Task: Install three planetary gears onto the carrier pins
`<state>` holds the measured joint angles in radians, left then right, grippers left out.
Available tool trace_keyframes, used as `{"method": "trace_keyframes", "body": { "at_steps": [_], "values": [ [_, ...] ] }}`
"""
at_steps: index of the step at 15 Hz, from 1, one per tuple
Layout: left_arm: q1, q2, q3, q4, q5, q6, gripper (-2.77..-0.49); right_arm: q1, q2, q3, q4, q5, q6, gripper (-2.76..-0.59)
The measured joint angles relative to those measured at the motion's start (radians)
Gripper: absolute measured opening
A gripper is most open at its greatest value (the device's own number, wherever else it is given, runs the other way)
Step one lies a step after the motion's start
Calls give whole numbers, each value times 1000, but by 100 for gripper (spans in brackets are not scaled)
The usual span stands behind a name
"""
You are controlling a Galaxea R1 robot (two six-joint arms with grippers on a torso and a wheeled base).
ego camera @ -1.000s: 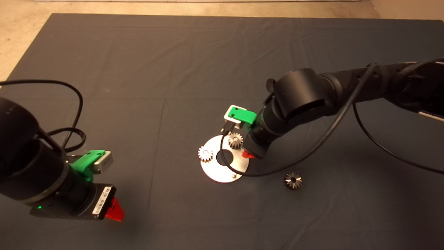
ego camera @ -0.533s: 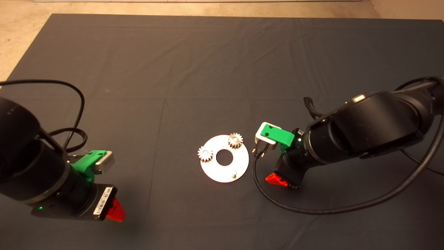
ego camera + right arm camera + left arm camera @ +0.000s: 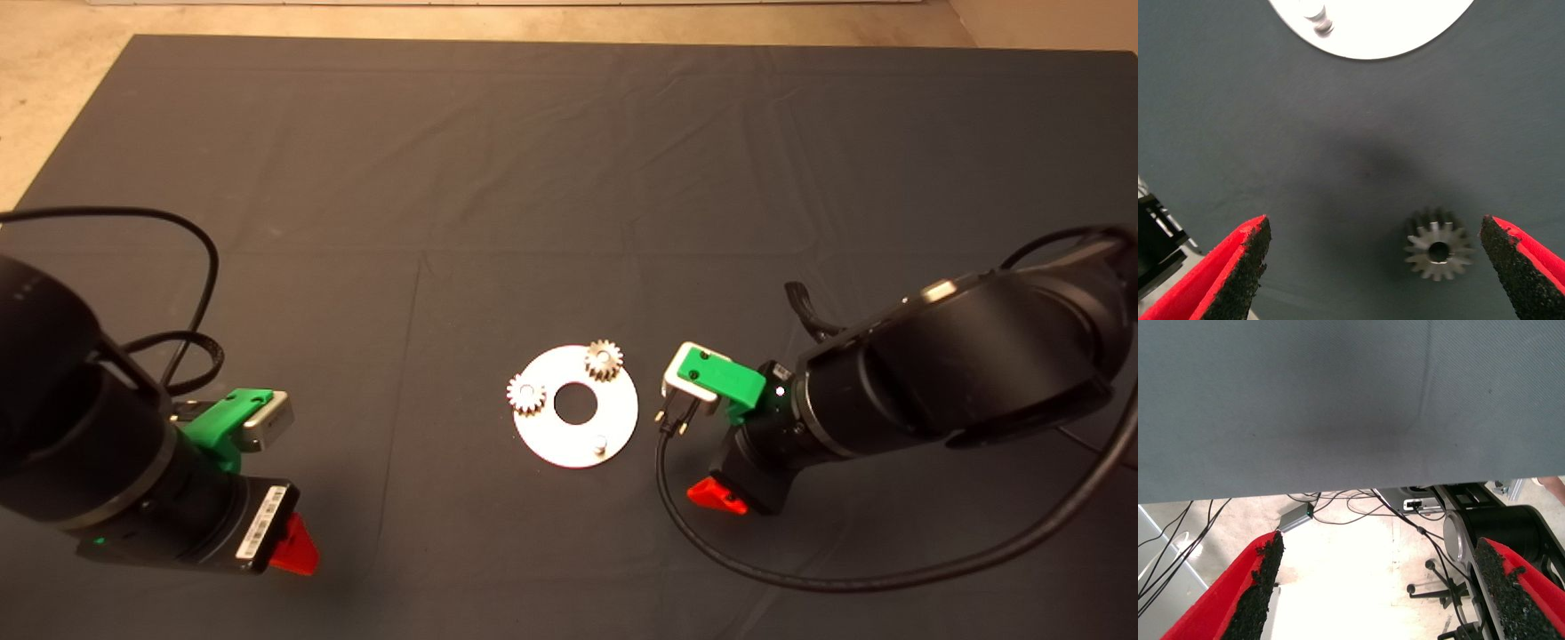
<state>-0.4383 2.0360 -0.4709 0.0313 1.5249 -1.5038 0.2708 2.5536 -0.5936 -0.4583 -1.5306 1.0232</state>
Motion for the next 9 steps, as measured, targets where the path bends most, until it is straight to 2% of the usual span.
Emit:
{"method": "trace_keyframes", "body": {
  "at_steps": [3, 6, 9],
  "values": [
    [0, 0, 3, -1, 0, 0, -122, -33, -3, 3, 0, 0, 3, -102],
    [0, 0, 5, -2, 0, 0, -122, -43, -17, 6, 0, 0, 2, -102],
    [0, 0, 5, -2, 0, 0, -122, -44, -56, 7, -1, 0, -27, -102]
  ]
}}
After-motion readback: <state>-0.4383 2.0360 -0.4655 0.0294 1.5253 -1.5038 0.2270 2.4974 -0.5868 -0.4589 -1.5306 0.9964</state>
